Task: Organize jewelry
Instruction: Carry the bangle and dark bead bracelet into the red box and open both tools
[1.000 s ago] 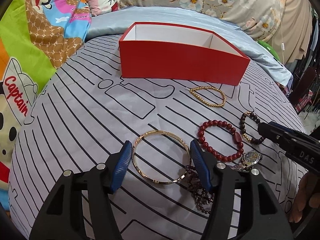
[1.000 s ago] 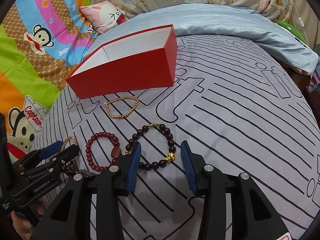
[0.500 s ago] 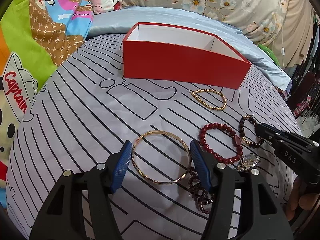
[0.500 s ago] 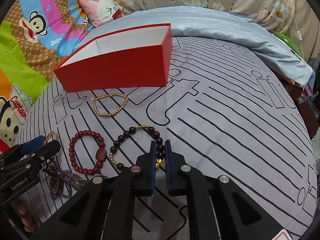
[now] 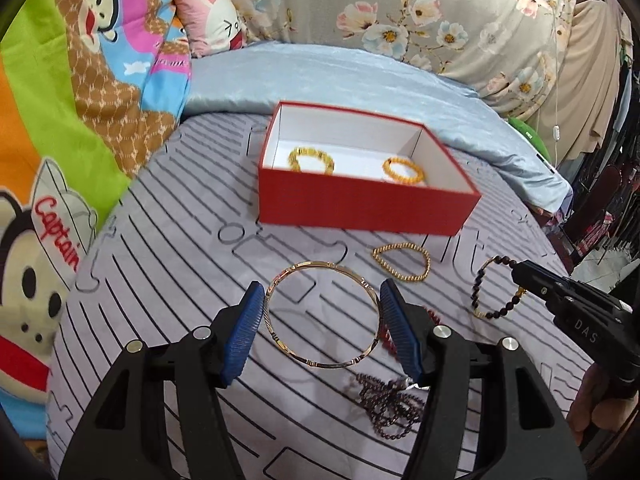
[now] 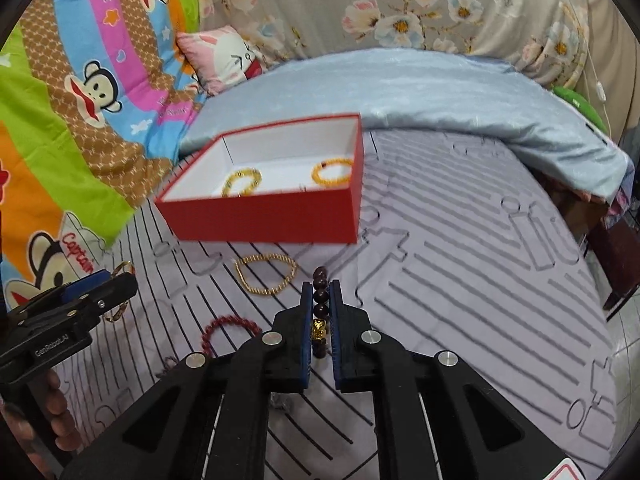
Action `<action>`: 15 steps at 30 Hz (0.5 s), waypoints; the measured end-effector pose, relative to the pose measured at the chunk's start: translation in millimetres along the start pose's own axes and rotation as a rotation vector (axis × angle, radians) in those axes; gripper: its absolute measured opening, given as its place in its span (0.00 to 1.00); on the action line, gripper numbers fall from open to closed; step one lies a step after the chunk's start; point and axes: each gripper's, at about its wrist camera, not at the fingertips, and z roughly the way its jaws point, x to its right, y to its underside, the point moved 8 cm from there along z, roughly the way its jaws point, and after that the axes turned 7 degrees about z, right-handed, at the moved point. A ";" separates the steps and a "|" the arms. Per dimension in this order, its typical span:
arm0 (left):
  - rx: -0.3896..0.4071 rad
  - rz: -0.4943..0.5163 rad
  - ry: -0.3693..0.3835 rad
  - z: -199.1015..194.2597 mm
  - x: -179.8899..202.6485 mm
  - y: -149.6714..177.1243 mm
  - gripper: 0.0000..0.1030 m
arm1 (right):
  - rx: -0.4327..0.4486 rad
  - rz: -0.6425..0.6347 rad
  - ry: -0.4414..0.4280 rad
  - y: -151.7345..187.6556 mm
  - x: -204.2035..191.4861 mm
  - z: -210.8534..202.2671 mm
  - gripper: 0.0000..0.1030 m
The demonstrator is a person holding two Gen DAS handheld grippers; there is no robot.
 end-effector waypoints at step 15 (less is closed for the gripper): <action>0.121 0.093 -0.017 -4.1 9.7 -115.3 0.56 | 0.111 -0.029 -0.082 -114.1 -30.1 5.3 0.07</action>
